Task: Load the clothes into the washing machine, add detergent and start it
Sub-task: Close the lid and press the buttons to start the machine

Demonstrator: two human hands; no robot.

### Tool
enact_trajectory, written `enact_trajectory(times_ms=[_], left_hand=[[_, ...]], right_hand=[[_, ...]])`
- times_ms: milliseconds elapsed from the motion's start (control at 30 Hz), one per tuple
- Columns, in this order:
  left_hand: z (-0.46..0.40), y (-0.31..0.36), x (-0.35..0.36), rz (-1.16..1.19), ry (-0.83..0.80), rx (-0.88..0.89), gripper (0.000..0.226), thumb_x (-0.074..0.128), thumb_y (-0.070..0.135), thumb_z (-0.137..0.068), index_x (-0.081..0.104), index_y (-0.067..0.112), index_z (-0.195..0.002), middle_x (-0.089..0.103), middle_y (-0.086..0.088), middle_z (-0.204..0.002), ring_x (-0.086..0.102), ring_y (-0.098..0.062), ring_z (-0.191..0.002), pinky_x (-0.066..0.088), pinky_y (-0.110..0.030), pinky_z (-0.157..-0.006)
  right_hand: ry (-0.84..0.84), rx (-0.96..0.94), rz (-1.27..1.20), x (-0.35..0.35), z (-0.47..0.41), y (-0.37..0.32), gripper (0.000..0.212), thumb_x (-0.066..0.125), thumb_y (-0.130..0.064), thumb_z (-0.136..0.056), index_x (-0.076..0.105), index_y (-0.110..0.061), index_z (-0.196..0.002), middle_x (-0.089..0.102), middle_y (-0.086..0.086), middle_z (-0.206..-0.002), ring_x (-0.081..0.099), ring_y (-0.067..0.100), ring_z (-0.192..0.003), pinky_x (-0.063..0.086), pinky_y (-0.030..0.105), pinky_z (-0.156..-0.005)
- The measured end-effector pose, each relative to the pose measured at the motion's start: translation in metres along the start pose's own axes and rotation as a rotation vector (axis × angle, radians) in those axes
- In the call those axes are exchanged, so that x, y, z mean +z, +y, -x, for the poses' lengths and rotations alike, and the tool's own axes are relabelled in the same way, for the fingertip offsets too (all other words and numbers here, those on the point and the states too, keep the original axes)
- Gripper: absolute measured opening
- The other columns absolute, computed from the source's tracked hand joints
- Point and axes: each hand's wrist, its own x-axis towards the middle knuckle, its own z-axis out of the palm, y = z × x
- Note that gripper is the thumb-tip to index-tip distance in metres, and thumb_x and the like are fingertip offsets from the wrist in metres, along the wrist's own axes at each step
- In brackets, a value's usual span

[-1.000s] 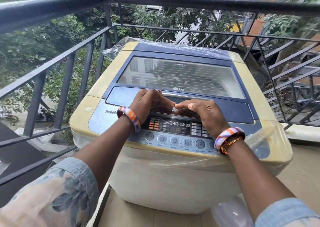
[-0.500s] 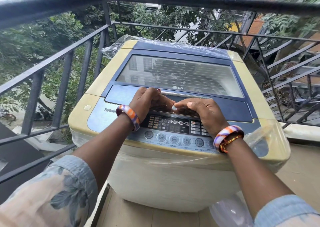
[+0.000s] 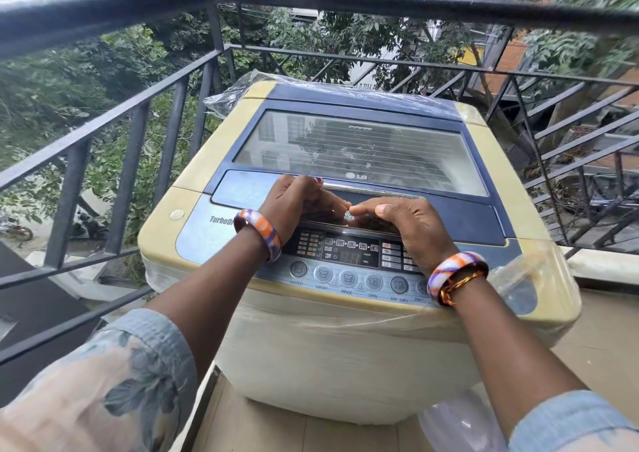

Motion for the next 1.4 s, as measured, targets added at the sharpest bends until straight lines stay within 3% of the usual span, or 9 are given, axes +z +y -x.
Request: enact_trajectory(times_ms=[133, 333, 667, 867, 1200, 1400], left_hand=[[-0.0002, -0.0002, -0.0011, 0.003, -0.002, -0.002, 0.048, 0.033, 0.022, -0.076, 0.065, -0.014, -0.080, 0.074, -0.009, -0.067, 0.070, -0.020, -0.075, 0.057, -0.020, -0.074], [0.0005, 0.0001, -0.0003, -0.033, 0.010, 0.010, 0.050, 0.032, 0.023, -0.078, 0.066, -0.013, -0.078, 0.074, -0.007, -0.068, 0.071, -0.017, -0.073, 0.056, -0.017, -0.071], [-0.0006, -0.0018, -0.0009, -0.058, 0.017, 0.022, 0.052, 0.031, 0.022, -0.078, 0.065, -0.016, -0.079, 0.074, -0.008, -0.067, 0.071, -0.020, -0.078, 0.056, -0.020, -0.076], [0.0003, 0.0005, -0.0015, -0.036, 0.002, 0.007, 0.046, 0.032, 0.021, -0.078, 0.067, -0.008, -0.074, 0.074, -0.007, -0.068, 0.070, -0.020, -0.075, 0.056, -0.019, -0.073], [-0.0007, -0.0001, -0.0020, -0.015, 0.000, -0.013, 0.044, 0.031, 0.019, -0.076, 0.066, -0.007, -0.072, 0.074, -0.008, -0.067, 0.066, -0.031, -0.085, 0.057, -0.023, -0.078], [-0.0009, -0.0011, -0.0017, -0.021, -0.001, 0.001, 0.044, 0.030, 0.017, -0.076, 0.067, -0.006, -0.072, 0.074, -0.009, -0.069, 0.068, -0.027, -0.083, 0.056, -0.021, -0.078]], right_hand=[[0.007, 0.002, -0.010, 0.0004, 0.0001, 0.0003, 0.036, 0.042, -0.035, -0.075, 0.075, -0.022, -0.085, 0.075, 0.002, -0.091, 0.068, 0.019, -0.093, 0.051, 0.040, -0.092], [0.016, 0.004, -0.028, 0.0003, -0.0017, 0.0048, 0.036, 0.043, -0.034, -0.076, 0.076, -0.020, -0.084, 0.075, 0.006, -0.093, 0.068, 0.024, -0.095, 0.048, 0.050, -0.094], [0.013, 0.018, -0.029, 0.0003, -0.0005, 0.0024, 0.039, 0.042, -0.035, -0.076, 0.075, -0.017, -0.088, 0.074, 0.007, -0.094, 0.068, 0.022, -0.094, 0.050, 0.045, -0.094], [0.013, 0.032, -0.071, 0.0004, 0.0005, 0.0020, 0.037, 0.044, -0.034, -0.075, 0.075, -0.017, -0.086, 0.074, 0.010, -0.094, 0.069, 0.025, -0.093, 0.050, 0.047, -0.094], [-0.018, 0.022, -0.123, 0.0001, 0.0030, 0.0019, 0.035, 0.044, -0.030, -0.077, 0.073, -0.014, -0.089, 0.073, 0.010, -0.095, 0.069, 0.024, -0.093, 0.051, 0.038, -0.091], [-0.005, 0.022, -0.143, -0.0003, 0.0061, 0.0009, 0.035, 0.045, -0.030, -0.078, 0.072, -0.012, -0.091, 0.073, 0.011, -0.094, 0.069, 0.025, -0.092, 0.052, 0.036, -0.089]])
